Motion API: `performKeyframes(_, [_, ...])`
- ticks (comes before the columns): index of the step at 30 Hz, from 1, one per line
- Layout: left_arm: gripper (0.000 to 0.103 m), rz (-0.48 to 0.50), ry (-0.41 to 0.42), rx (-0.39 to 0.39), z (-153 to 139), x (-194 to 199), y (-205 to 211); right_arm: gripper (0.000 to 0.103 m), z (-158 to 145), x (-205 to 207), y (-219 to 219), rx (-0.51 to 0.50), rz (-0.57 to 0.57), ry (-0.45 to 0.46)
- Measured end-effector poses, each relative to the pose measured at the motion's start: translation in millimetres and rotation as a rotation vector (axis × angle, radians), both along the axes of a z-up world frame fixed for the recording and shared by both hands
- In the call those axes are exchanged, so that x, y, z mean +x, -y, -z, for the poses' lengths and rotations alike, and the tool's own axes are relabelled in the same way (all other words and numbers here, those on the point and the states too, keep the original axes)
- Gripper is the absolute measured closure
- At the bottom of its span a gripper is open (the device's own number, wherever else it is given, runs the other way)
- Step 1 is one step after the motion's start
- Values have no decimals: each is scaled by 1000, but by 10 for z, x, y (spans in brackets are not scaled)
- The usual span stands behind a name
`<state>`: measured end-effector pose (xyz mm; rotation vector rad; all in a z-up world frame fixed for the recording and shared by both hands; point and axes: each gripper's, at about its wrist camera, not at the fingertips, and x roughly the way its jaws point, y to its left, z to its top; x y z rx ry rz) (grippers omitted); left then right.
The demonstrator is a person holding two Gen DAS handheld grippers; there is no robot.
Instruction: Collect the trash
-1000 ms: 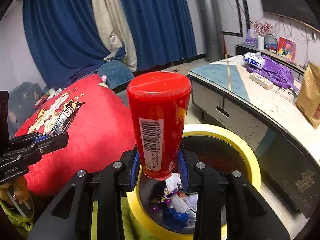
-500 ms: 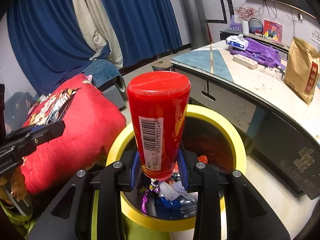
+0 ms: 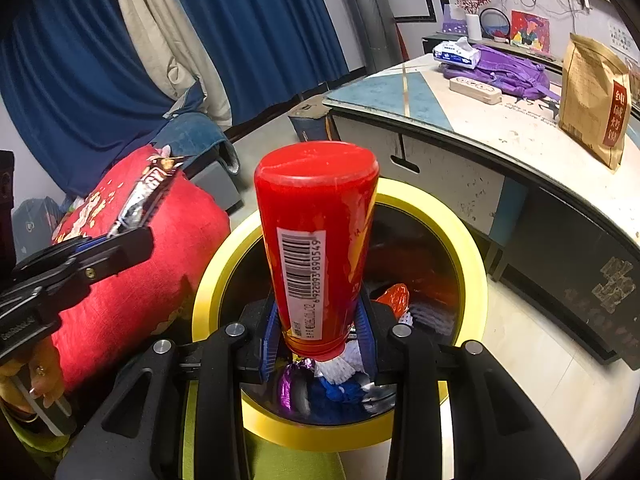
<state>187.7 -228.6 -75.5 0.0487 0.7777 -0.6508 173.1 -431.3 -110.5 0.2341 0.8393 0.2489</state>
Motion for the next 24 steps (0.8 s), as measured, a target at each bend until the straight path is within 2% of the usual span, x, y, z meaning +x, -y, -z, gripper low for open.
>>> performKeyframes(4, [93,2,-15,-3,13,87,54,71,9,0,41,11,18,-4])
performKeyframes(6, [90,1,-20,-2,13,135,67,63,27,6,64,14,30,-15])
performKeyframes(7, [77,-4,-18,-1,11,161,71,54,31,9,76,16,36,-19])
performKeyframes(9, [59,-13,-18,-8,0,187,62,51,22,-4,106,23,52,-15])
performKeyframes(12, [53,-21,-22,-11,-19,193,43,45,1,-30,148,8,69,-11])
performKeyframes(16, [24,-47,-35,-19,-30,180,-47,34,-21,-102,246,-6,113,-14])
performKeyframes(18, [20,-62,-34,-15,-46,166,-95,29,-40,-149,277,-19,134,-11])
performKeyframes(20, [11,-82,-28,-8,-81,138,-153,23,-77,-180,304,-37,145,-4])
performKeyframes(24, [11,-125,-16,-9,-182,85,-319,9,-226,-284,172,-112,127,48])
